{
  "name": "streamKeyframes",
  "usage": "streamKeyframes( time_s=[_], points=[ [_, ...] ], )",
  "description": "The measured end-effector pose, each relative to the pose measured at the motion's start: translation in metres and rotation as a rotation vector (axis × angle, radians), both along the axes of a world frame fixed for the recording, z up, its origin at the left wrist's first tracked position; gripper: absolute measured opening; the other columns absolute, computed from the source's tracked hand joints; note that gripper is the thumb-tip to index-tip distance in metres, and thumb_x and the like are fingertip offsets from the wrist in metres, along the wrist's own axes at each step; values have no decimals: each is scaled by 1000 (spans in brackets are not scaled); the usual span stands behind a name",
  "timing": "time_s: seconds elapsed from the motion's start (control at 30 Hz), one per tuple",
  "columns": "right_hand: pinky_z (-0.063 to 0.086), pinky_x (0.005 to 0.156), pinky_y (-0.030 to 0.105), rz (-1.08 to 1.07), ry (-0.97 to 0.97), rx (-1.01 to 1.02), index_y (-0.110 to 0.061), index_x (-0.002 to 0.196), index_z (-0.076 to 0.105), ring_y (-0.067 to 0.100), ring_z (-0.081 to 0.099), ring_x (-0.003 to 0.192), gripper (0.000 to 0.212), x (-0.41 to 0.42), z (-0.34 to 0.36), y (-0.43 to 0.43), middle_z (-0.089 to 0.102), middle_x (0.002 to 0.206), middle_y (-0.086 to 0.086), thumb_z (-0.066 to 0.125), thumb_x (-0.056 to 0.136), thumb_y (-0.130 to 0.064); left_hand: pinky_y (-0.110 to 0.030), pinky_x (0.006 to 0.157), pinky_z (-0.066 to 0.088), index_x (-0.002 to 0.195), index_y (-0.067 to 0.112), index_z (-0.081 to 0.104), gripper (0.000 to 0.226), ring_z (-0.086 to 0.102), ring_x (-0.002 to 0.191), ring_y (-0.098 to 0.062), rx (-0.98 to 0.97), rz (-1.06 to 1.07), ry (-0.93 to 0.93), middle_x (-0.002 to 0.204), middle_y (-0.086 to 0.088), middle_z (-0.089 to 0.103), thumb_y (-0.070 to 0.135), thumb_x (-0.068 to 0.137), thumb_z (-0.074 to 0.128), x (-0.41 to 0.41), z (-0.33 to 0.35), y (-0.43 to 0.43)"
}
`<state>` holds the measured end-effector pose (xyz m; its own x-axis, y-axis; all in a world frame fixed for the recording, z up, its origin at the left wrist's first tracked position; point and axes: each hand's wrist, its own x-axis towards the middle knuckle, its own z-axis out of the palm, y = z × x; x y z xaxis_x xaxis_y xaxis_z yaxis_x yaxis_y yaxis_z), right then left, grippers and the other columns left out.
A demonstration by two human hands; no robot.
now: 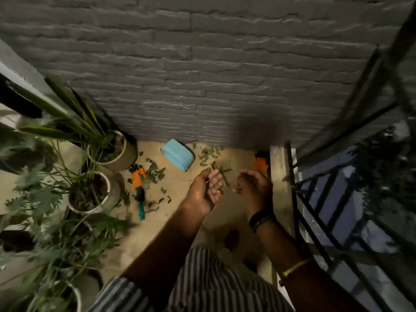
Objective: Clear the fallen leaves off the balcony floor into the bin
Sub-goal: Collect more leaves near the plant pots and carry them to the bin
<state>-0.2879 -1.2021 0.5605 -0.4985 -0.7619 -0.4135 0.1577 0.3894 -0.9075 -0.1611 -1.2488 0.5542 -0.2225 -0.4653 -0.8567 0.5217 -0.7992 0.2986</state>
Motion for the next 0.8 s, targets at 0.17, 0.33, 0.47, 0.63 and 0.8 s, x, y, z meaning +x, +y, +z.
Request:
streamKeyframes(
  time_s=[0.17, 0.33, 0.47, 0.63, 0.8],
  points=[
    [59, 64, 39, 71, 18, 69, -20, 91, 70, 26, 68, 74, 15, -28, -17, -78, 72, 84, 7, 67, 88, -6, -15, 41, 37, 76, 22, 59, 25, 53, 44, -7, 23, 21, 19, 66, 7, 63, 26, 97, 47, -25, -12, -70],
    [58, 68, 42, 100, -10, 133, -18, 92, 71, 22, 67, 71, 15, -48, -38, -131, 73, 81, 5, 69, 86, -4, -17, 43, 41, 79, 20, 59, 18, 55, 48, -9, 15, 13, 19, 66, 5, 62, 22, 95, 50, -41, -32, -122],
    [57, 66, 33, 171, -59, 201, -15, 101, 70, 21, 69, 77, 15, -66, -83, -168, 72, 92, 5, 70, 88, -7, -22, 50, 45, 93, 14, 68, 16, 59, 61, -14, 79, 141, -5, 85, -1, 67, 24, 96, 56, -50, -69, -151],
    [54, 62, 28, 287, -95, 289, -12, 105, 67, 20, 67, 82, 17, -90, -191, -211, 70, 96, 8, 68, 90, -4, -23, 55, 41, 102, 15, 67, 23, 56, 65, -13, 189, 230, -70, 93, 1, 69, 32, 98, 52, -65, -176, -184],
    [58, 61, 32, 461, 12, 399, -23, 98, 68, 24, 70, 84, 22, -105, -341, -229, 71, 95, 9, 69, 87, -4, -24, 58, 42, 101, 16, 68, 23, 59, 67, -13, 276, 255, -164, 91, 0, 71, 34, 99, 53, -88, -314, -203]
  ],
)
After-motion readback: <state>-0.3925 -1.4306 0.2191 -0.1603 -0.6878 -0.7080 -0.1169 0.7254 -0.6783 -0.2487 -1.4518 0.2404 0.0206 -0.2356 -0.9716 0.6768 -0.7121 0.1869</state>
